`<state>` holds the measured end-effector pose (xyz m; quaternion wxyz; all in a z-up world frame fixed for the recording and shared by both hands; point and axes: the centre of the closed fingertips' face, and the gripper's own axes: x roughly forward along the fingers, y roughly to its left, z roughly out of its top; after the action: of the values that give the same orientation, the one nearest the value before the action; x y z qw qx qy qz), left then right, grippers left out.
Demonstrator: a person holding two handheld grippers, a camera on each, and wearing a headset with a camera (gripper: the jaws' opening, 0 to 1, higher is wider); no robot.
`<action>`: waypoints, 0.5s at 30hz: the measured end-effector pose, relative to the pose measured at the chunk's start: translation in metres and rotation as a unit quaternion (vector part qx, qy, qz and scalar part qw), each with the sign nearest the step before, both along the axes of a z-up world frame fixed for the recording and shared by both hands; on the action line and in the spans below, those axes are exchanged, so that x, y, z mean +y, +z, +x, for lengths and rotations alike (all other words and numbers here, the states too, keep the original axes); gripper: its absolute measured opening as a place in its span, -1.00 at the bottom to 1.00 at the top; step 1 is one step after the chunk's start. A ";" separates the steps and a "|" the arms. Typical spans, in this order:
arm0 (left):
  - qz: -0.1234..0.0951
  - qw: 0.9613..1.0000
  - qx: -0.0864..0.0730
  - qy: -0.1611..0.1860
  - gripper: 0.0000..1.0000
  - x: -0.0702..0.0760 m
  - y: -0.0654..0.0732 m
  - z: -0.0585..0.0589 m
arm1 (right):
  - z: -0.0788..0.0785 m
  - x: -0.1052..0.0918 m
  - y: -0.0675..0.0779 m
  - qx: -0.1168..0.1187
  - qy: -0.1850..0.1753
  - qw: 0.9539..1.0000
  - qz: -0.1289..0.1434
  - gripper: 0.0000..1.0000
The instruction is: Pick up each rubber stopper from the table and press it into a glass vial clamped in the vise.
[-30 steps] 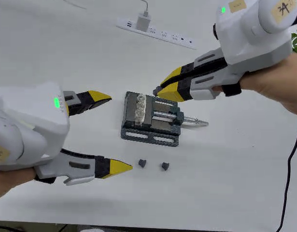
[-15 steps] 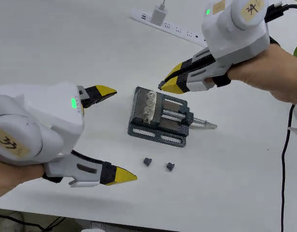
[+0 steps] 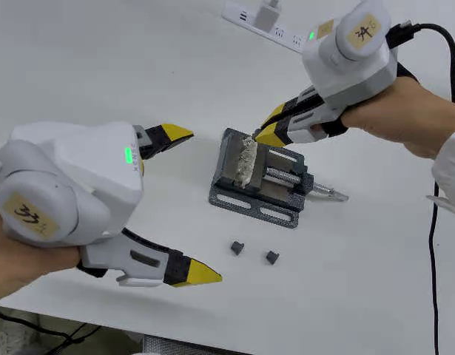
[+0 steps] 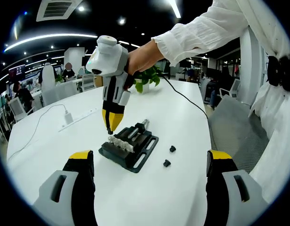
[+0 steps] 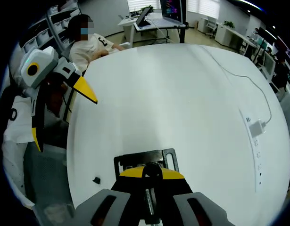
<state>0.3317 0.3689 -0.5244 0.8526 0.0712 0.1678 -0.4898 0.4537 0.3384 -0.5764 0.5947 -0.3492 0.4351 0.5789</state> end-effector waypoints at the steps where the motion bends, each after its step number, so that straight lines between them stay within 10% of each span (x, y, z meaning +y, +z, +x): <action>1: -0.001 1.000 0.002 0.000 0.98 0.000 -0.001 0.000 | 0.000 0.000 -0.001 -0.001 0.001 1.000 -0.001 -0.88; 15: -0.011 1.000 0.005 0.006 0.98 0.001 -0.001 0.002 | 0.005 -0.003 -0.013 0.002 0.005 1.000 -0.014 -0.88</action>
<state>0.3337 0.3700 -0.5249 0.8557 0.0588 0.1669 -0.4864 0.4585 0.3355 -0.5896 0.5858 -0.3583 0.4429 0.5764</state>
